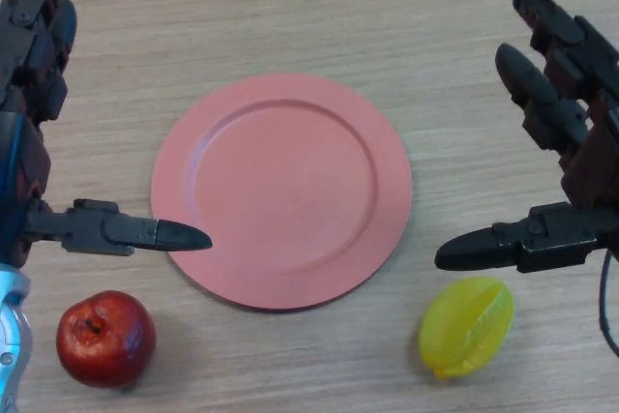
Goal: Pick up the yellow starfruit and place it on the plate
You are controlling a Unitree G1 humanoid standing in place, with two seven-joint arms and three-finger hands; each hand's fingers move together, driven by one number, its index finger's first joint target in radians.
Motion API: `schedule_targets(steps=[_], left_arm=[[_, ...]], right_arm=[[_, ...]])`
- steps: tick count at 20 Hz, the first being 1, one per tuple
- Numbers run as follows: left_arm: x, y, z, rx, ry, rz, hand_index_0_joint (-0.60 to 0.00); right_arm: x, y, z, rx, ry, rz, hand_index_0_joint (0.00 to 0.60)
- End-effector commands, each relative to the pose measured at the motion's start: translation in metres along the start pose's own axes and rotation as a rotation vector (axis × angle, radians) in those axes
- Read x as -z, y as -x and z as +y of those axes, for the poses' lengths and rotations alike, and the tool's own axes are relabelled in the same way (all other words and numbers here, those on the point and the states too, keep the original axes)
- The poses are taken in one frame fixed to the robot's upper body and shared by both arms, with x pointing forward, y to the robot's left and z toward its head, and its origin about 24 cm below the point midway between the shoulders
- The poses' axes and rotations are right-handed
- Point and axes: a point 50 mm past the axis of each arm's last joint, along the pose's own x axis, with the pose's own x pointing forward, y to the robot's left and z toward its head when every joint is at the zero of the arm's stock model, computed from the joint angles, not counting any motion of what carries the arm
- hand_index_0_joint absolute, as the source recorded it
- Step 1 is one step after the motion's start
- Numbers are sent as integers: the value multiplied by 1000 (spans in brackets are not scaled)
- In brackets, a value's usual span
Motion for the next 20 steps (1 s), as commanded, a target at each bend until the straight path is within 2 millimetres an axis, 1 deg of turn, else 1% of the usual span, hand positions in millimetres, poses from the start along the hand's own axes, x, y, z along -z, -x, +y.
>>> schedule_targets(steps=[1, 8, 10, 12, 13, 14, 15, 16, 17, 18, 19, 20], left_arm=[[-29, -2, 9, -30, -67, -181, 0], [-31, -1, 10, -41, -63, -186, 0], [-30, 0, 8, -38, -60, -179, 0], [-26, -1, 10, -39, -63, -166, 0], [-25, -1, 11, -39, -66, -162, 0], [-25, -1, 11, -40, -67, -159, 0], [-26, -1, 11, -39, -68, -156, 0], [-26, -2, 11, -36, -69, -155, 0], [-27, -3, 10, -29, -70, -148, 0], [-26, -4, 10, -25, -69, -142, 0], [-26, -4, 9, -25, -67, -141, 0], [-26, -4, 9, -24, -66, -139, 0]], right_arm=[[-31, 1, -6, 22, 7, -195, 0], [-28, 0, -5, 3, 12, -183, 0], [-25, 2, -6, -18, 52, -173, 0], [-21, 9, -4, -88, 97, -140, 0], [-19, 13, -2, -126, 99, -111, 51], [-18, 13, -2, -137, 112, -109, 149], [-16, 16, -1, -164, 144, -103, 300], [-13, 19, 0, -193, 176, -89, 399], [-6, 26, 4, -270, 235, -60, 550], [-3, 29, 5, -313, 260, -49, 549], [-3, 30, 5, -320, 268, -48, 399], [-1, 30, 5, -328, 278, -49, 299]])
